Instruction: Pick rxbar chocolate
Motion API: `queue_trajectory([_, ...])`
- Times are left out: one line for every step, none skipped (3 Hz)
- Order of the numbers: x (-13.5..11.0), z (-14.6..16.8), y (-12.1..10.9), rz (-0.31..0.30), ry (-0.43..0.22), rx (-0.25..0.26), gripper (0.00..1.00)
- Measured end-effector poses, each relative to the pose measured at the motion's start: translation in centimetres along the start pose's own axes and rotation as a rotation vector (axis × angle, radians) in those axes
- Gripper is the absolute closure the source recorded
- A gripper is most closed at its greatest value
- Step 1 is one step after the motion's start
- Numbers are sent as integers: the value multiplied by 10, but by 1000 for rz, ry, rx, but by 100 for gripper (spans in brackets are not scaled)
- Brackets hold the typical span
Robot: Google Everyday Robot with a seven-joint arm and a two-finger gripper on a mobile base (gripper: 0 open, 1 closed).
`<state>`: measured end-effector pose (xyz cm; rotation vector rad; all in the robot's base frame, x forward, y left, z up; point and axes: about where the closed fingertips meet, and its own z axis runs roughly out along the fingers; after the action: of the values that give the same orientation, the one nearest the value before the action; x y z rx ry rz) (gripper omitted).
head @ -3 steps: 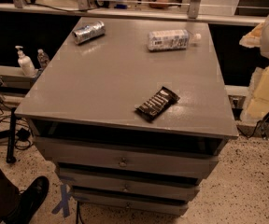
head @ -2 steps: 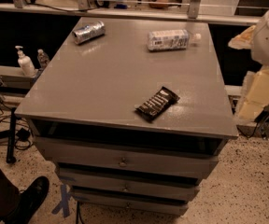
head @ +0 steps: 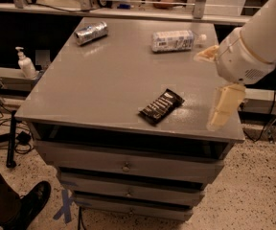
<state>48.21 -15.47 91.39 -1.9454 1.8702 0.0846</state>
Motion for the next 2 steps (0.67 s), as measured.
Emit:
queue_trajectory([-8,34,-10,-10,-48,-34,0])
queue_trajectory([-13,62,-19,15,-82,-65,0])
